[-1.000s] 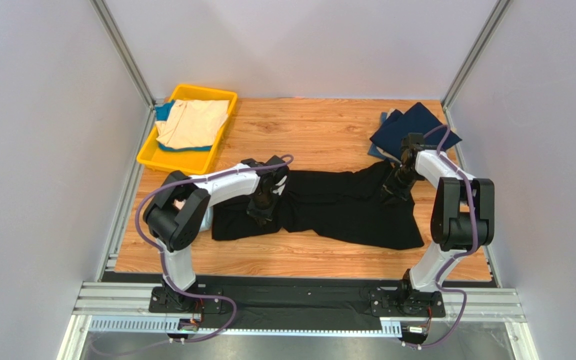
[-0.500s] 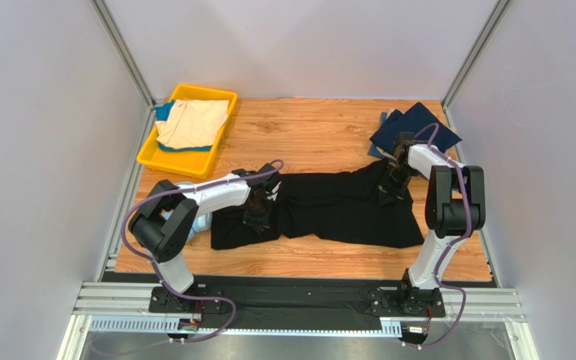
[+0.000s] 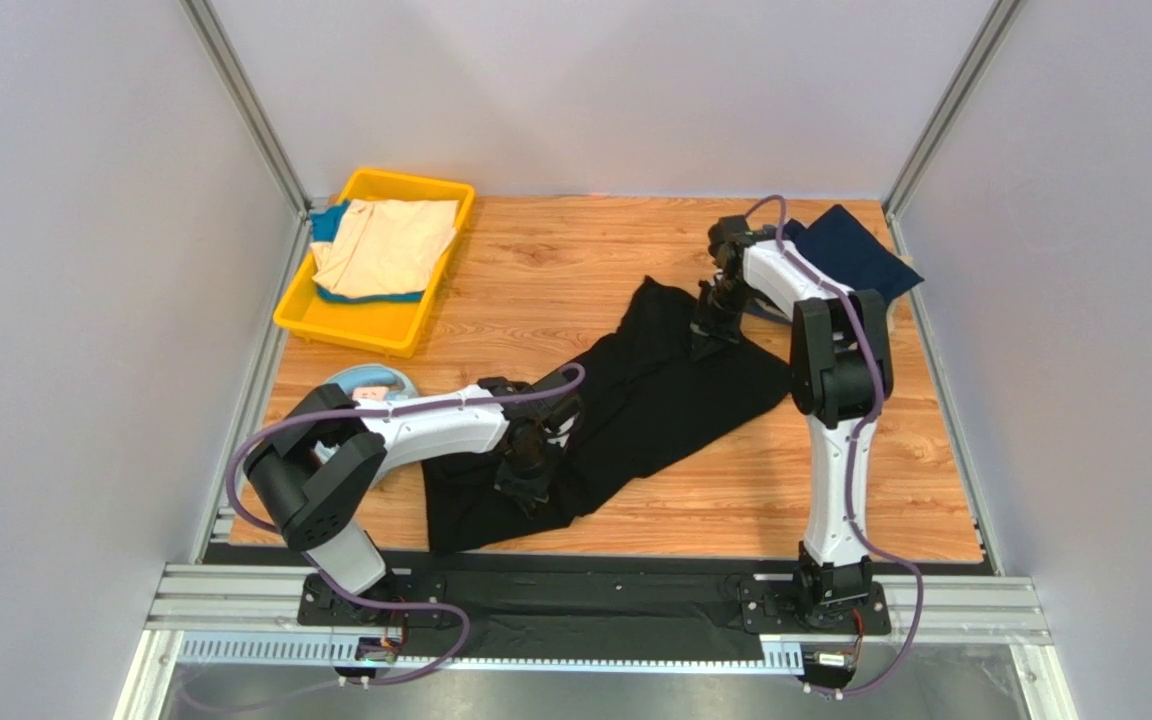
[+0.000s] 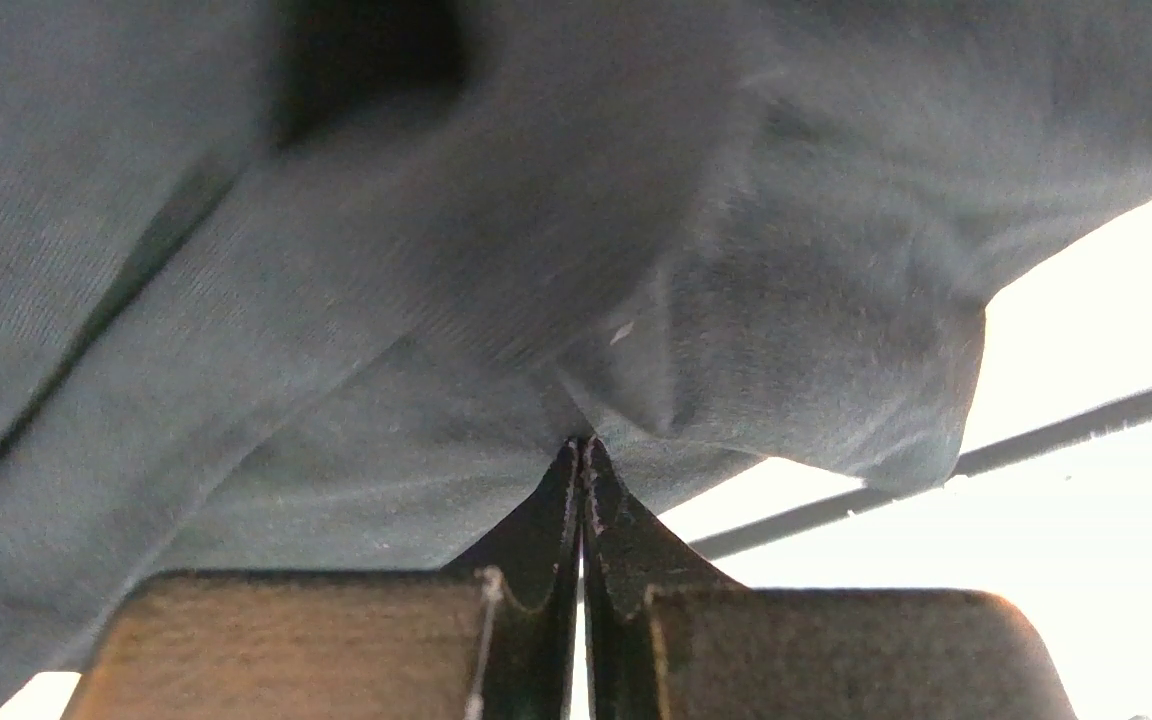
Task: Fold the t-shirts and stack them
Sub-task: Rotate the tshirt 90 degrees
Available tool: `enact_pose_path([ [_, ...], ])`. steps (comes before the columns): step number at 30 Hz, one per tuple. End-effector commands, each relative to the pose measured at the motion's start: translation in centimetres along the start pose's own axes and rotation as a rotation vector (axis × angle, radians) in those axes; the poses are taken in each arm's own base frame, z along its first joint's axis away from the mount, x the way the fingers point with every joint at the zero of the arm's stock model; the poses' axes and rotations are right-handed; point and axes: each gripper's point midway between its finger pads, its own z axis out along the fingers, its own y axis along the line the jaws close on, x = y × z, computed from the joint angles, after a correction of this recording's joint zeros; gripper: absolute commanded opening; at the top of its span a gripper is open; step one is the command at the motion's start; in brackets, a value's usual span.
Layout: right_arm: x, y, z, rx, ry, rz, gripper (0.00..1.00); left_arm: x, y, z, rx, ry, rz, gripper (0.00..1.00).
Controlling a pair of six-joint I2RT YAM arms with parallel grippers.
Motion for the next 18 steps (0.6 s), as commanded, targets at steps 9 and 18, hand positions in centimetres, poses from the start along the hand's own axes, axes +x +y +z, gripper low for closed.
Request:
enact_pose_path([
  [9, -5.8, 6.7, 1.8, -0.167, -0.028, -0.069, 0.0, 2.3, -5.7, 2.5, -0.011, 0.159, 0.171, 0.0],
  [18, -8.9, 11.9, 1.8, -0.357, -0.094, -0.093, 0.0, 0.4, -9.7, 3.9, 0.031, 0.168, 0.213, 0.0],
])
